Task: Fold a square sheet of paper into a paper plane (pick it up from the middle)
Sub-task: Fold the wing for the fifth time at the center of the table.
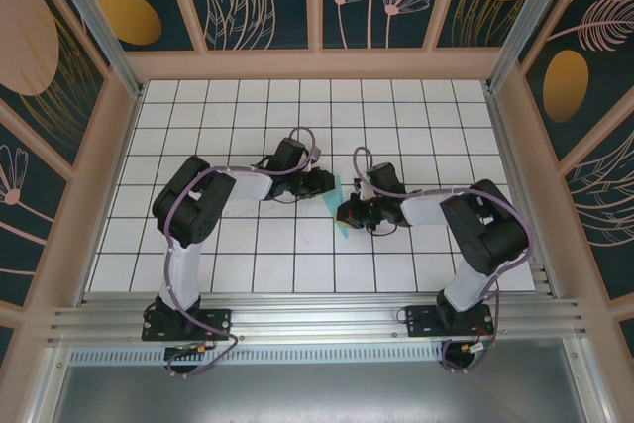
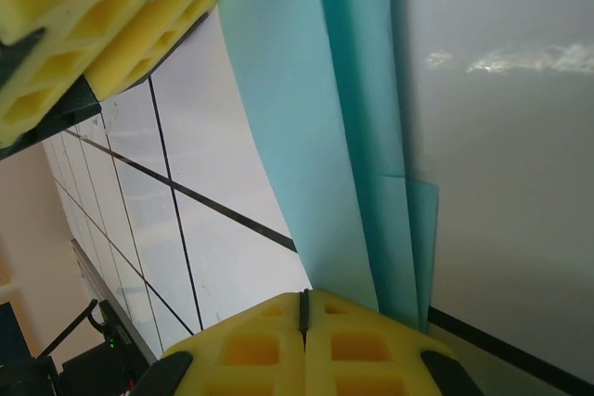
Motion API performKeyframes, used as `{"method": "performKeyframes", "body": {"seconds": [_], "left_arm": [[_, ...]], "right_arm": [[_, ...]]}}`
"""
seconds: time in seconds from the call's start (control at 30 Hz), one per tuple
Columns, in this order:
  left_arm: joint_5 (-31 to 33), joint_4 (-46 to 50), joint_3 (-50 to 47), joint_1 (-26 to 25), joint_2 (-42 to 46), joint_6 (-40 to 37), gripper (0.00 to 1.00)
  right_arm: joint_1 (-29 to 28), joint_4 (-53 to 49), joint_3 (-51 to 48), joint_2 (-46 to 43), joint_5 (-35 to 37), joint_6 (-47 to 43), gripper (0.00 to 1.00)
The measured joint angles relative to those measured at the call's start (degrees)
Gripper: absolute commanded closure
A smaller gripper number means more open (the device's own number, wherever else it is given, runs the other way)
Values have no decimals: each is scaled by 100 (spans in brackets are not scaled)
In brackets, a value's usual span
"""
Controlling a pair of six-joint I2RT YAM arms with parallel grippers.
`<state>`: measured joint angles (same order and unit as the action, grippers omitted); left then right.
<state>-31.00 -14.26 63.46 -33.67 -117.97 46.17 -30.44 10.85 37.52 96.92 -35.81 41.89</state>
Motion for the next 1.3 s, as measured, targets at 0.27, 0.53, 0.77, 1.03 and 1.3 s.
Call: {"method": "performKeyframes", "body": {"seconds": [0.27,0.53,0.77,1.03,1.3], "left_arm": [[52,109,50,-9,-7,0,73],[61,151,74,-11,-15,0,73],[52,188,98,-9,-31,-2,73],[44,291,160,-9,-44,-22,73],[39,398,219,-9,-55,-90,73]], "right_arm": [[0,-96,31,103,48,-7,98],[-68,-321,-28,-417,81,-2,98],[-149,-175,-474,-363,59,46,99],[-162,-96,-544,-481,28,92,98],[-170,-109,-743,-673,37,103,98]]}}
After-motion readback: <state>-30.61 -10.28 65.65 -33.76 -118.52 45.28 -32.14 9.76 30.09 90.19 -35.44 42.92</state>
